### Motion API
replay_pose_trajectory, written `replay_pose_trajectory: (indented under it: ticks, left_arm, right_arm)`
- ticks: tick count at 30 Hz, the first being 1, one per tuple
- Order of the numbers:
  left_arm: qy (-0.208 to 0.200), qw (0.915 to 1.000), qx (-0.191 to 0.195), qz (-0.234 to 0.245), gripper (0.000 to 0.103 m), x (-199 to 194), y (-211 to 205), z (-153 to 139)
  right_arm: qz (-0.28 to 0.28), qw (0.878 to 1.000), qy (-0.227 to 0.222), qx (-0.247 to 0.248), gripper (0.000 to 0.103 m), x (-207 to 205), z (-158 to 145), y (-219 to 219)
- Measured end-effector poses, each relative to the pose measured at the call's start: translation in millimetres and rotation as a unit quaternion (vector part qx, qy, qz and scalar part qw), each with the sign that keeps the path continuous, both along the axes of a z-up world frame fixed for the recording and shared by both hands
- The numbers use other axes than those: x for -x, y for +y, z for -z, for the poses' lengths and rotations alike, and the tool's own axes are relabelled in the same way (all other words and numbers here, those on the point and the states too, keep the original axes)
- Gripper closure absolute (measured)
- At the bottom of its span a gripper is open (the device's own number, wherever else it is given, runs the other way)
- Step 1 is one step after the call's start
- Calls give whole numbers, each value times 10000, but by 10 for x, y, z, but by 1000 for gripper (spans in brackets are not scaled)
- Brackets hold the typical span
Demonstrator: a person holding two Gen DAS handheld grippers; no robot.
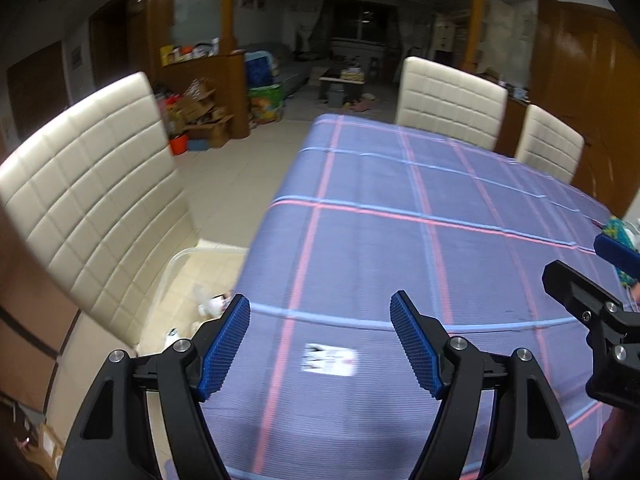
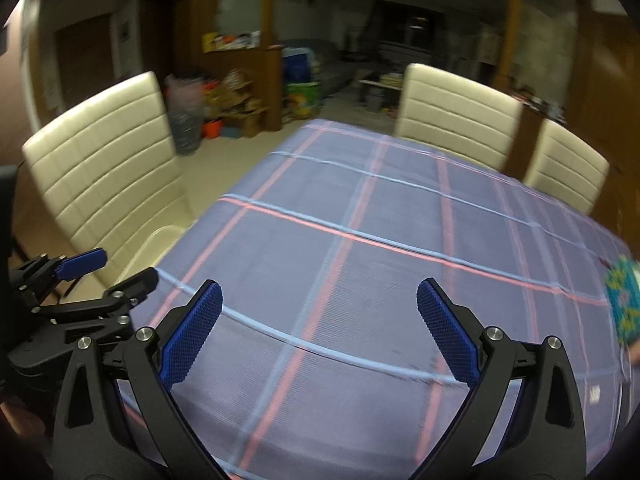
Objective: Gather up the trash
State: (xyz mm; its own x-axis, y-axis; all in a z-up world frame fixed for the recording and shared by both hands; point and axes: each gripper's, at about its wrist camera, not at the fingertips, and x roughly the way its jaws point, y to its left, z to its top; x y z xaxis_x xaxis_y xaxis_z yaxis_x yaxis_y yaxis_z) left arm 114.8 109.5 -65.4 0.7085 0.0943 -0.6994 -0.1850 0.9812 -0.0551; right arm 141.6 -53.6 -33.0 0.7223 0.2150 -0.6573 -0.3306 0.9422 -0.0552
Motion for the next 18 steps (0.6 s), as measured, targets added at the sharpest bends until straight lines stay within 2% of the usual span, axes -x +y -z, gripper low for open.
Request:
replay_pose_trajectory:
  ticks: [4,8,12,18]
  left_arm:
    - [-187,9995,87,224,32,76,-227,-149]
    - [-374,9987,-80,330,32,206,-401,-304]
    - [-460,9982,-42,375,32,340,-452,-448]
    - [-713,9965,-125,415,32,531,-549,-637]
  right_arm:
    - [442,9987,-212,-127,6,152,-122,-349]
    - [678,9964,-411,-295,4,350,-301,-584]
    - [789,9956,-473,-201,4,530,-410,-632]
    - [845,9929,-823,-163,4,884,-612,-683]
